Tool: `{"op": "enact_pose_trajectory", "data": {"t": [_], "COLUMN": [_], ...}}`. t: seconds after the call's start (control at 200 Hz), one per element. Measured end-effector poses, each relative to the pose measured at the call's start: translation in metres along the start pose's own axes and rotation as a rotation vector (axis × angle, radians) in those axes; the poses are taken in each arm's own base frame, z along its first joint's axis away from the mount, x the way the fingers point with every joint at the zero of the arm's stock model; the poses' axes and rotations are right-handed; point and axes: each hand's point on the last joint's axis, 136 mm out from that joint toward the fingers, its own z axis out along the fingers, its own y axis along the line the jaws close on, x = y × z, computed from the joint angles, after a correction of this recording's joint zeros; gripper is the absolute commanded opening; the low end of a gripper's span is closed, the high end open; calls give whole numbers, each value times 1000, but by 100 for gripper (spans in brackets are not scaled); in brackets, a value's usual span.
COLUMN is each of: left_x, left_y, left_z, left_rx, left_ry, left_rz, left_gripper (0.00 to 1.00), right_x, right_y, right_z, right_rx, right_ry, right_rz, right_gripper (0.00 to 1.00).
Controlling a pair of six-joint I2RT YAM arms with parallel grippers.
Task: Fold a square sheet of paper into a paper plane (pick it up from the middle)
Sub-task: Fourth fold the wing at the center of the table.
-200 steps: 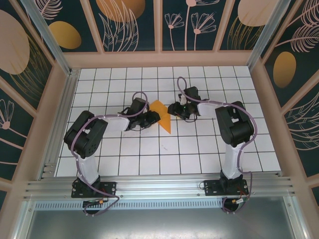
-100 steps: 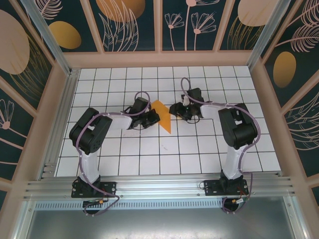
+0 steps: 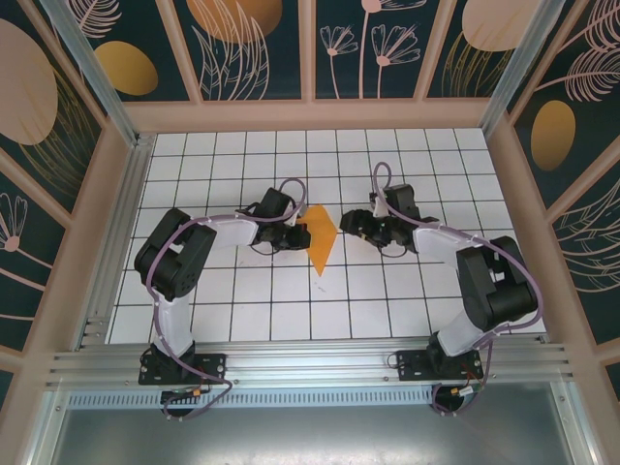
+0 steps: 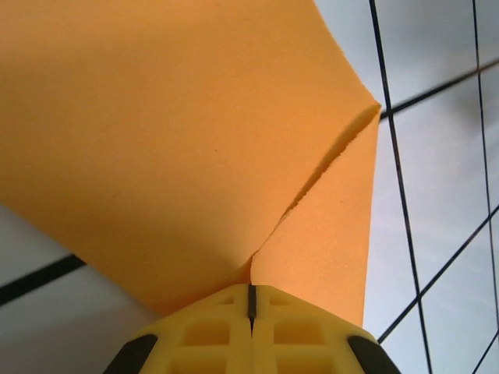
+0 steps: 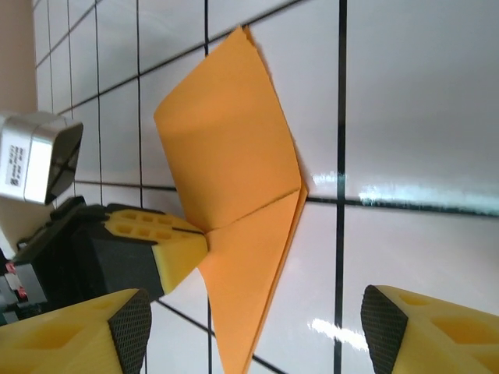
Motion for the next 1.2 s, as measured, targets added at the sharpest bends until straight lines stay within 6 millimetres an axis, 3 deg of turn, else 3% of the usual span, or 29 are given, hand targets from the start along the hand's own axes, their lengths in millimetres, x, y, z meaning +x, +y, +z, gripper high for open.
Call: {"op": "enact_pose_trajectory", "data": {"t": [0.16,0.29,0.395,0.585,0.876,1.201], "left_x": [6,5,4,2,-7,-3], "left_y": [-6,-9,-11,-22,-45,-48], "left_z": [-1,-4,-6,-12,-30,-34], "left_rx": [43,84,106,157,229,265], "left_ry": [33,42,46,44,9,17], "left_rz": [21,12,10,25,81,89], "left_gripper": [0,0,0,0,0,0], "right_x": [37,53,52,39,26,23], "right_y": [-8,3,10,5,-1,-2], "right_z": [4,7,9,26,31,41], "right_rx": [-45,-94,-121,-110,-111,-143], "right_ry": [93,146,146,146,126,140], "right_rz": [38,28,17,61,78,77], "right_gripper": [71,64,60,52,57,57]}}
